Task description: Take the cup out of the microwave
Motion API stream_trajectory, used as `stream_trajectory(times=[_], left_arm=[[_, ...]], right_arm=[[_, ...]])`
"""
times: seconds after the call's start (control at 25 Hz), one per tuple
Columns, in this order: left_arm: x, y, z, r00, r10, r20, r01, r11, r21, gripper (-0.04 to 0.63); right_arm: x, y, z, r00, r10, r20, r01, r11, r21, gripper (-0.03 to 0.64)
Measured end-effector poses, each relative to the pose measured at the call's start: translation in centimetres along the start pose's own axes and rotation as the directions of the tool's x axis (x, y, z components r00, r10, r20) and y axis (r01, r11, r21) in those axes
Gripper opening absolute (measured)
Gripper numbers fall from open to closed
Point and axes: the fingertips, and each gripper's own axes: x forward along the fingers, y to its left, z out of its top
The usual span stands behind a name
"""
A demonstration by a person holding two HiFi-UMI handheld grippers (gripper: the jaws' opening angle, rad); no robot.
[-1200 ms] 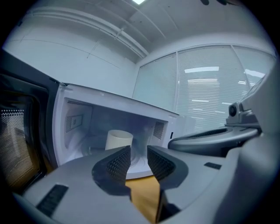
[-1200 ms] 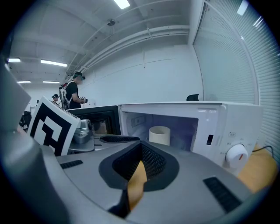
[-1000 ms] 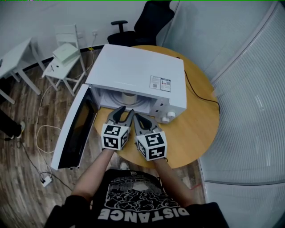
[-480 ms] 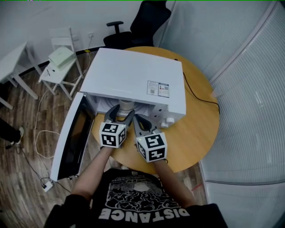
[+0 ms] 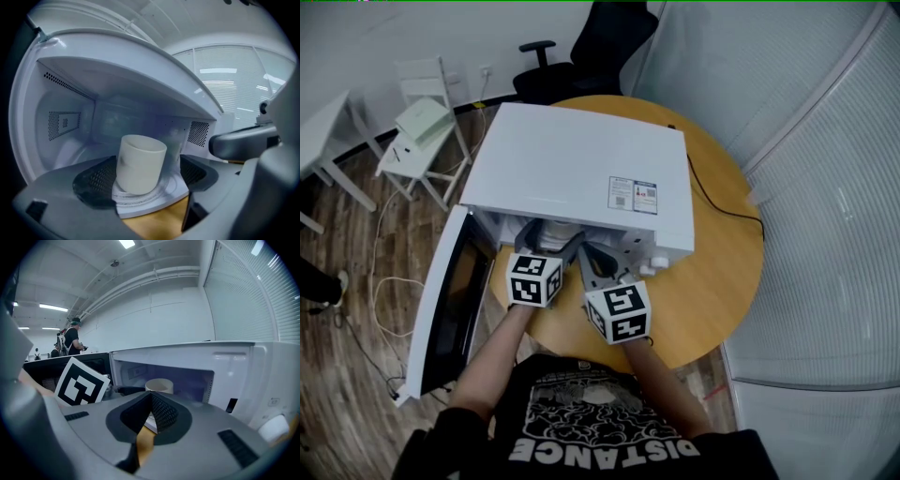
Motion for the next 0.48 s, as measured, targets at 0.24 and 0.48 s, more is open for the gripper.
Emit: stream_trajectory(times=[0.24, 0.48], left_arm=[[1.3, 0.4, 0.1, 1.000, -0.027, -0.005, 0.027, 1.000, 0.008, 0.451], [2.9, 0.6, 0.0, 0.999, -0.050, -0.022, 0.050, 0.998, 0.028, 0.468]], right_arm=[[1.0, -0.5, -0.1, 1.000, 0.000, -0.004, 0.000, 1.000, 0.009, 0.015], [1.7, -1.0, -0.2, 1.000, -0.006, -0.009, 0.006, 1.000, 0.013, 0.015]])
